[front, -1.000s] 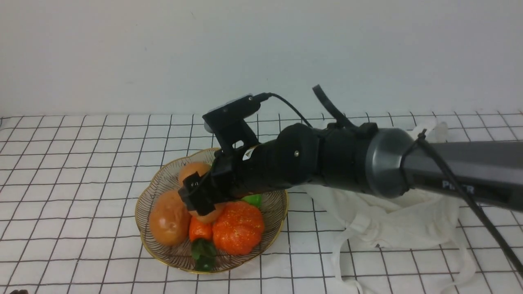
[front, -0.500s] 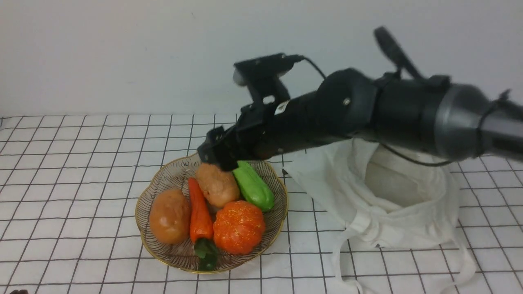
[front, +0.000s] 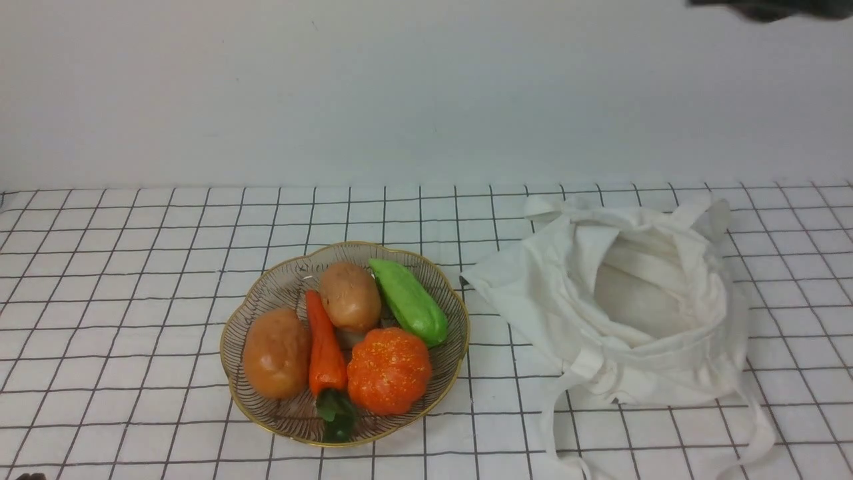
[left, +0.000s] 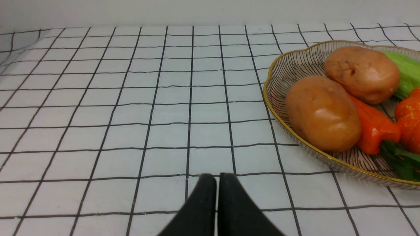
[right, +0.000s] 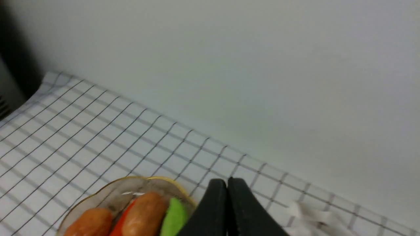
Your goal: Take vegetables from bag on white checkered tablecloth place on plate.
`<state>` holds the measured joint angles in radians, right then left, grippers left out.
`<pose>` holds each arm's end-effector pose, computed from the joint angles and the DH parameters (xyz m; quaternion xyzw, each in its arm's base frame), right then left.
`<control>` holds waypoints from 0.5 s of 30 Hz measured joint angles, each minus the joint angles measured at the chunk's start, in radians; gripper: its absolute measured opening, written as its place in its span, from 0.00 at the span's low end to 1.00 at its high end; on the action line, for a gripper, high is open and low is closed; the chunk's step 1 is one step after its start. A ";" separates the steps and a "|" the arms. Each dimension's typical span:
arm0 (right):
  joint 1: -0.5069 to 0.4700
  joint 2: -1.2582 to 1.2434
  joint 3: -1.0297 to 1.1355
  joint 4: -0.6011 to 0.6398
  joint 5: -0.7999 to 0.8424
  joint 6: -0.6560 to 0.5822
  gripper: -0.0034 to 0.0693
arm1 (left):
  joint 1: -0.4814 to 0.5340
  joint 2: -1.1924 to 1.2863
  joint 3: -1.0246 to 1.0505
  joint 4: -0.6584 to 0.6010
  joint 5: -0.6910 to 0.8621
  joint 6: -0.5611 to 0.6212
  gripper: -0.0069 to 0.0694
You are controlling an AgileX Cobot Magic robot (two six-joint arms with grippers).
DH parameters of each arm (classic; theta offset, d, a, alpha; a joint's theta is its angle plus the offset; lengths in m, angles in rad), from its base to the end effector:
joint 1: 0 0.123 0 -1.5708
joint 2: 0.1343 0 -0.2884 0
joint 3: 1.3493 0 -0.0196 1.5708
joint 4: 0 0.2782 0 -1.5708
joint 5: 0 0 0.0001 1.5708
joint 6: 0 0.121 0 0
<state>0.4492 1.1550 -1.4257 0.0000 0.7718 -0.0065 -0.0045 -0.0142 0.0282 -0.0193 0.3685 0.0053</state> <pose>0.2561 0.1235 0.4671 -0.1891 0.8157 0.1200 0.5334 0.1054 -0.0013 0.1621 -0.0012 0.8034 -0.0079 0.5954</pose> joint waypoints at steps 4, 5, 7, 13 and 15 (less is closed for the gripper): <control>-0.012 -0.229 0.107 -0.251 0.023 0.212 0.03 | 0.000 0.000 0.000 0.000 0.000 0.000 0.08; -0.012 -0.253 0.114 -0.260 0.023 0.232 0.03 | 0.000 0.000 0.000 0.000 0.000 0.000 0.08; -0.013 -0.400 0.210 -0.341 0.025 0.344 0.03 | 0.000 0.000 0.000 0.000 0.000 0.000 0.08; -0.013 -0.736 0.459 -0.449 0.010 0.494 0.03 | 0.000 0.000 0.000 0.000 0.000 0.000 0.08; -0.013 -0.877 0.582 -0.472 -0.019 0.537 0.03 | 0.000 0.000 0.000 0.000 0.000 0.000 0.08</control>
<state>0.4365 0.2775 -0.8439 -0.4717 0.7532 0.5308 -0.0045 -0.0142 0.0282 -0.0193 0.3685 0.0053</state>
